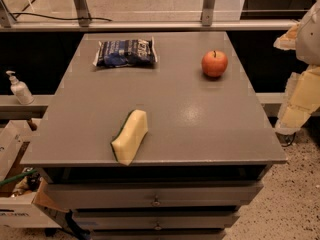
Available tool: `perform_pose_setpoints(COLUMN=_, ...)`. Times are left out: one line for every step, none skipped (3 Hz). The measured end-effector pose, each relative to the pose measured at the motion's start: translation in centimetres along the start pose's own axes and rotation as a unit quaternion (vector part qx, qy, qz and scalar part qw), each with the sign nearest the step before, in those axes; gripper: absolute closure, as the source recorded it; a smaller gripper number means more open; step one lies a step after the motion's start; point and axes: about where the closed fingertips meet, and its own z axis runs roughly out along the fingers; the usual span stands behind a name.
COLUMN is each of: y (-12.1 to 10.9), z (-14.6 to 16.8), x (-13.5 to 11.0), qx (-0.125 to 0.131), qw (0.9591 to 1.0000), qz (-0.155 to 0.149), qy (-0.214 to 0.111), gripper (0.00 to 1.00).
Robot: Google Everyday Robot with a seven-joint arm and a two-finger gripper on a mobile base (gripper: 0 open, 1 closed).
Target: Move apple near sponge
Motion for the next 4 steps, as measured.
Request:
perform_pose_setpoints(y=-0.2, z=0.0, x=-0.1, qx=0.003, qw=1.0000, qz=0.002, qy=-0.006, gripper=0.00)
perform_pose_setpoints(y=-2.7, z=1.5, x=-0.6, qx=0.001, qw=0.9991, qz=0.011, qy=-0.040, gripper=0.00)
perform_pose_setpoints(y=-7.8, z=4.7, x=-1.5, qx=-0.003, qw=0.9952, qz=0.039, qy=-0.090, gripper=0.00)
perform_pose_setpoints(y=-12.4, z=8.5, x=-2.8, qx=-0.007, qw=0.9900, qz=0.073, qy=-0.120, gripper=0.00)
